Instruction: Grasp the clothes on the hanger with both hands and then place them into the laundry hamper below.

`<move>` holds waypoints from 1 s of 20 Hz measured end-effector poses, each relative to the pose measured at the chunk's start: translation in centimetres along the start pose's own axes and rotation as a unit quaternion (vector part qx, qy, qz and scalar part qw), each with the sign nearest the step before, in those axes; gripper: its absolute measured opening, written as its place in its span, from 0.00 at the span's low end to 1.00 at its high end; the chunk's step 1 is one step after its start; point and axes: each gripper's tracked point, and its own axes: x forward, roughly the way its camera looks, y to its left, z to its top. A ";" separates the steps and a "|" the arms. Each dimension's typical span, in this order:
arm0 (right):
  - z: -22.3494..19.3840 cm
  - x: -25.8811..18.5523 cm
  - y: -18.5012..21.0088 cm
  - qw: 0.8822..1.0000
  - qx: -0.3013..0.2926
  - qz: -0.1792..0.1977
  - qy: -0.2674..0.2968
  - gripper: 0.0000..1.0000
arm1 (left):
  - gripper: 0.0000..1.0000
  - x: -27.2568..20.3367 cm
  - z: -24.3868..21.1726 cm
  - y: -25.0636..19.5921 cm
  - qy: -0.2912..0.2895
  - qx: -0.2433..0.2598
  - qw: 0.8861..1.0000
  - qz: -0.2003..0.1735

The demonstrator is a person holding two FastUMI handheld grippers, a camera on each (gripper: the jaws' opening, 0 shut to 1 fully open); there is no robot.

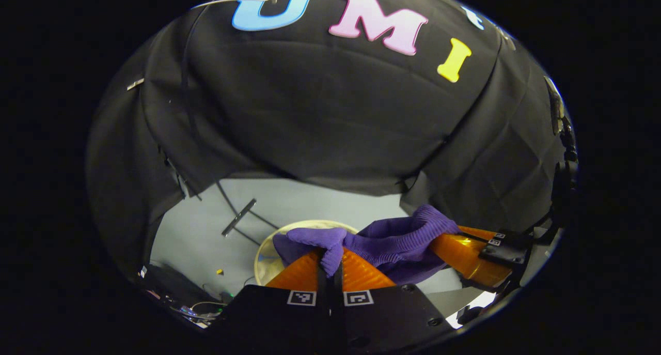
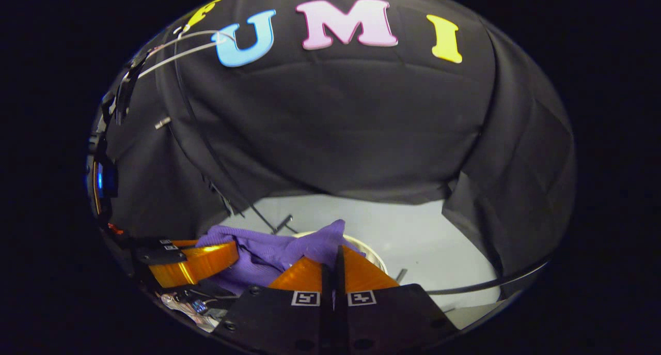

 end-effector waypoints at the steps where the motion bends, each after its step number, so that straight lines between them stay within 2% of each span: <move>1: -1.6 0.9 -0.5 1.000 -0.001 -0.005 0.019 0.05 | 0.05 0.4 -0.3 0.0 0.016 -0.006 1.000 0.007; 6: -6.7 3.6 -1.1 0.995 0.007 -0.006 0.097 0.05 | 0.05 1.0 -1.4 0.3 0.082 0.003 0.996 0.031; 9: -6.6 3.9 -0.7 0.994 0.008 -0.001 0.108 0.05 | 0.05 1.3 -2.2 0.8 0.108 0.001 0.993 0.050; 10: -6.9 3.9 -0.5 0.993 0.009 0.004 0.115 0.08 | 0.06 1.5 -2.6 0.7 0.119 0.001 0.991 0.052; 11: -7.8 4.4 -0.4 0.992 0.012 0.006 0.128 0.13 | 0.11 1.6 -3.0 0.7 0.131 0.008 0.990 0.061; 12: -8.2 3.5 -0.2 0.991 0.017 0.009 0.133 0.42 | 0.32 1.4 -3.1 0.3 0.144 0.015 0.988 0.059; 14: -8.9 4.1 -0.8 0.989 0.012 -0.002 0.146 1.00 | 0.75 0.3 -4.1 1.1 0.155 0.035 0.984 0.078; 15: -9.4 3.8 -1.3 0.988 0.006 -0.010 0.151 0.99 | 0.96 1.4 -4.9 1.3 0.157 0.034 0.984 0.078; 20: -9.7 3.7 -2.0 0.988 0.009 -0.028 0.152 0.99 | 0.92 1.4 -5.5 1.9 0.154 0.026 0.986 0.064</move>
